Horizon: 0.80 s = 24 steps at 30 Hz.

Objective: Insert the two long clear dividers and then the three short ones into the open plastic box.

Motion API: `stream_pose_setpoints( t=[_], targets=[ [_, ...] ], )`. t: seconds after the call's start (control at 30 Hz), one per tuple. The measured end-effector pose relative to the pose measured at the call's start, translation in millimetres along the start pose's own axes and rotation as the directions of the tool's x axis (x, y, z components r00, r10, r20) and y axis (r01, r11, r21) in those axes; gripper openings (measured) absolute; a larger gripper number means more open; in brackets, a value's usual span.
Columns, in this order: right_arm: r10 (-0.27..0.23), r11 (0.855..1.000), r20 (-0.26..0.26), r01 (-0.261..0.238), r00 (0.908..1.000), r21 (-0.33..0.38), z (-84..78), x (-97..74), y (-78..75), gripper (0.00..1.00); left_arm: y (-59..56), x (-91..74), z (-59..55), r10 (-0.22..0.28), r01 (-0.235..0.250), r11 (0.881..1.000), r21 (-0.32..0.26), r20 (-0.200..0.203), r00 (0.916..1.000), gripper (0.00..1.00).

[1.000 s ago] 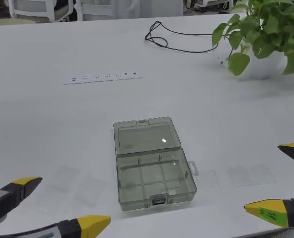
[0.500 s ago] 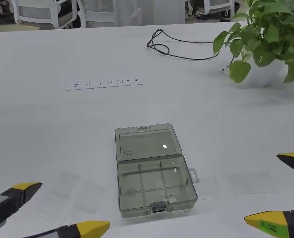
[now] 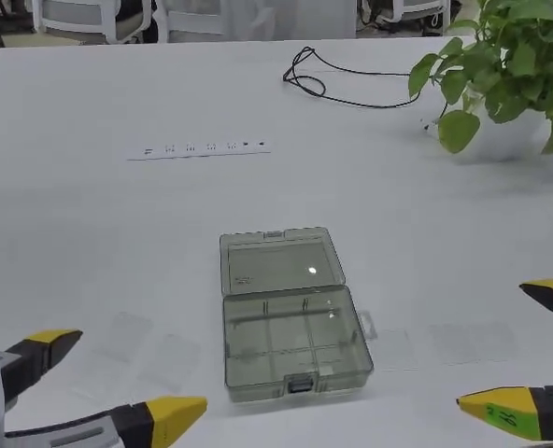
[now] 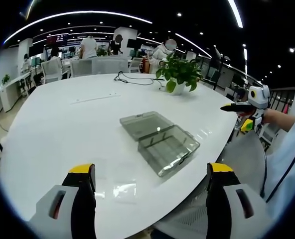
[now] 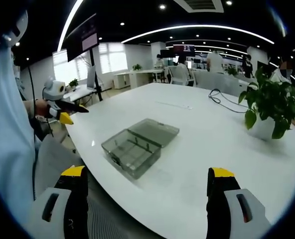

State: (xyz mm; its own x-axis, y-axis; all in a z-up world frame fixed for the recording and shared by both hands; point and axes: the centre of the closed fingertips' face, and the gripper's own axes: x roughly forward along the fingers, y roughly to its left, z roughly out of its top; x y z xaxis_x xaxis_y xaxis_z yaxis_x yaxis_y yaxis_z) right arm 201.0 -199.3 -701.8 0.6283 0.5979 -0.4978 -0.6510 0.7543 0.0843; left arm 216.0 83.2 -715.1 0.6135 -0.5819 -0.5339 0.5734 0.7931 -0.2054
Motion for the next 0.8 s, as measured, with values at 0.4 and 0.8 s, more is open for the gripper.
stream_pose_setpoints(
  t=[0.4,0.8],
  targets=[
    [0.011,1.0,-0.009,-0.011,0.9999,0.004,-3.7,2.2,3.6,1.0,3.1,8.5,-18.6,-0.009,0.007,1.0,-0.022,-0.077,0.997,0.93],
    [0.018,1.0,-0.011,-0.018,0.9998,0.015,-6.4,3.7,3.1,1.0,18.1,27.3,-38.5,0.006,-0.012,0.999,-0.036,-0.172,0.985,0.84]
  ],
)
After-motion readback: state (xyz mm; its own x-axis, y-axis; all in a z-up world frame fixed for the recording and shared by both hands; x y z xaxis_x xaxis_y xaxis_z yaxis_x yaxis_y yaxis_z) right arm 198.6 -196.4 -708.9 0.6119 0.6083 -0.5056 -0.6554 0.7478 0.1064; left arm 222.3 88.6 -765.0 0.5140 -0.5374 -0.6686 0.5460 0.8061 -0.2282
